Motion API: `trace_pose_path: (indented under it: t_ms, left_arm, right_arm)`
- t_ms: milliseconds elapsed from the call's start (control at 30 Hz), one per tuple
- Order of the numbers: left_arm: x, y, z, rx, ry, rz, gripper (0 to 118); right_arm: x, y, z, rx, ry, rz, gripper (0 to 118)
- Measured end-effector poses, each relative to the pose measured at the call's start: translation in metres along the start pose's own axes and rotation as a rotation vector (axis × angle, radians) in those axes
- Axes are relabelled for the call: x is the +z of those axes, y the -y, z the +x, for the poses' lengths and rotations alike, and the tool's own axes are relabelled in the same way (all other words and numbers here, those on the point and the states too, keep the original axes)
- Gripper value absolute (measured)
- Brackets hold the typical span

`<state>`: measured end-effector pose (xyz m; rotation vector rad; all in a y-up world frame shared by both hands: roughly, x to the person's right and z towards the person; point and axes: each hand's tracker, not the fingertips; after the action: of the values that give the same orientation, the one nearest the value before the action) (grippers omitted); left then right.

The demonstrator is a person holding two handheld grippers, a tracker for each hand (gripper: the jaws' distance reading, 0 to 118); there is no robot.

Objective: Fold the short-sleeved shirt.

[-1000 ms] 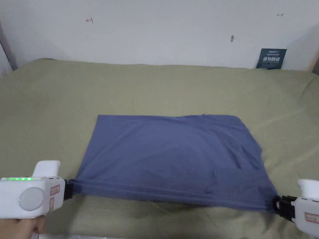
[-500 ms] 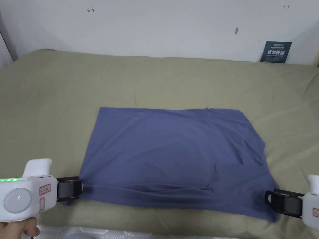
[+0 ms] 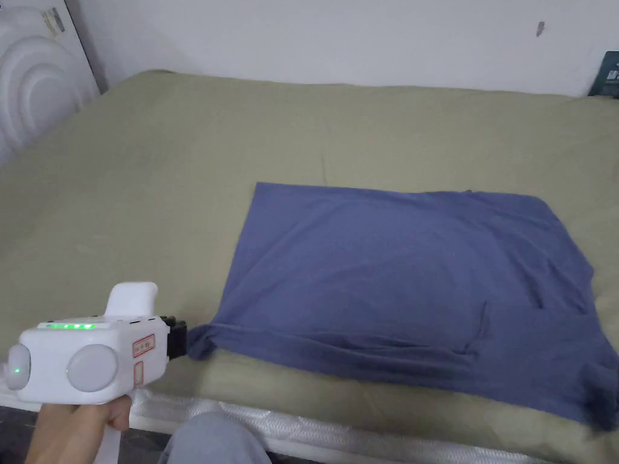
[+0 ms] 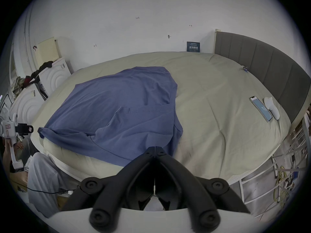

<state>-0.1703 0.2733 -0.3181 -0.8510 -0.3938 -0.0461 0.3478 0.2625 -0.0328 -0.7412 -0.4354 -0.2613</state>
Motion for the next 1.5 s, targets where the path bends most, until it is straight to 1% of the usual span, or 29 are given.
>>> trace_pose_path:
  t_ms: [33,67,100,133,167,200,333,400,433,467,533,567,633,667,700,733,767,800,967,1000,1033,1067,1100,1133,1200,1233,1300,1400,1500]
  left_arm:
    - [-0.003,0.0,0.001,-0.002,-0.006,0.002,5]
    - [-0.006,0.0,0.0,0.001,-0.008,0.0,27]
    - [-0.01,-0.001,-0.001,0.011,-0.015,-0.015,91]
    - [-0.018,-0.003,-0.002,0.026,-0.018,-0.049,118]
    - [-0.026,-0.002,-0.003,0.038,-0.019,-0.083,114]
    - [-0.023,-0.007,-0.005,0.022,-0.01,-0.052,114]
    - [-0.053,-0.009,0.001,0.022,-0.004,-0.09,113]
    - [-0.064,-0.008,0.003,0.013,-0.011,-0.131,108]
    - [-0.066,-0.008,0.005,0.013,-0.006,-0.126,100]
    - [-0.068,-0.007,0.007,0.005,0.005,-0.134,85]
    - [-0.068,-0.008,0.012,0.006,0.017,-0.155,34]
    - [-0.068,-0.007,0.014,-0.004,0.055,-0.16,13]
    - [-0.065,-0.008,0.023,-0.039,-0.004,-0.164,9]
    - [-0.069,-0.009,0.022,-0.052,0.014,-0.171,9]
    - [-0.068,-0.01,0.022,-0.049,0.014,-0.163,9]
    - [-0.068,-0.01,0.021,-0.051,0.014,-0.166,9]
    - [-0.068,-0.01,0.02,-0.049,0.011,-0.162,9]
    - [-0.067,-0.009,0.021,-0.042,0.012,-0.158,9]
    - [-0.066,-0.009,0.021,-0.019,0.013,-0.161,9]
    - [-0.065,-0.009,0.022,-0.021,0.011,-0.161,9]
    - [-0.066,-0.009,0.022,-0.023,0.01,-0.163,9]
    - [-0.066,-0.01,0.021,-0.025,0.009,-0.164,9]
    - [-0.066,-0.01,0.021,-0.024,0.011,-0.165,9]
    - [-0.066,-0.01,0.021,-0.025,0.01,-0.168,9]
    - [-0.066,-0.011,0.021,-0.026,0.01,-0.17,9]
    - [-0.065,-0.012,0.021,-0.027,0.01,-0.17,9]
    - [-0.063,-0.013,0.021,-0.032,0.01,-0.166,9]
    - [-0.061,-0.019,0.019,-0.04,0.014,-0.165,9]
    - [-0.056,-0.031,0.02,-0.053,0.018,-0.145,9]
  right_arm:
    - [-0.001,0.0,0.0,-0.001,-0.002,-0.007,1]
    - [0.0,0.0,0.001,-0.002,-0.004,-0.01,1]
    - [0.0,0.001,0.001,0.0,-0.001,-0.013,1]
    - [0.0,0.002,0.001,0.002,-0.004,-0.02,1]
    - [-0.001,0.002,0.001,0.003,-0.006,-0.023,1]
    - [-0.001,0.002,0.002,0.007,-0.003,-0.025,1]
    - [-0.008,0.002,0.005,0.005,-0.002,-0.042,1]
    - [-0.011,0.003,0.006,0.004,0.003,-0.055,1]
    - [-0.014,0.003,0.007,0.003,0.004,-0.06,1]
    - [-0.016,0.003,0.009,-0.001,0.008,-0.062,1]
    - [-0.018,0.003,0.01,-0.005,0.007,-0.069,1]
    - [-0.018,0.003,0.01,-0.004,0.006,-0.072,1]
    - [-0.018,0.002,0.011,0.001,0.004,-0.068,2]
    - [-0.017,0.001,0.011,0.004,-0.005,-0.056,7]
    - [-0.016,0.0,0.01,0.01,0.008,-0.05,43]
    - [-0.022,-0.002,0.015,0.01,-0.009,-0.054,85]
    - [-0.027,-0.002,0.015,0.018,-0.064,-0.092,116]
    - [-0.032,-0.002,0.015,0.007,-0.091,-0.12,118]
    - [-0.053,-0.003,0.015,0.075,-0.061,-0.155,118]
    - [-0.057,0.0,0.017,0.075,-0.066,-0.165,110]
    - [-0.058,0.0,0.021,0.073,-0.076,-0.164,93]
    - [-0.059,0.0,0.022,0.077,-0.063,-0.163,57]
    - [-0.059,0.0,0.024,0.113,-0.009,-0.168,6]
    - [-0.059,0.003,0.025,0.132,0.01,-0.172,5]
    - [-0.052,0.003,0.032,0.068,-0.061,-0.163,5]
    - [-0.049,0.002,0.034,0.042,-0.064,-0.174,5]
    - [-0.043,0.002,0.033,0.061,-0.041,-0.145,5]
    - [-0.039,-0.006,0.036,0.028,-0.06,-0.124,5]
    - [-0.037,-0.023,0.033,0.046,-0.066,-0.102,5]
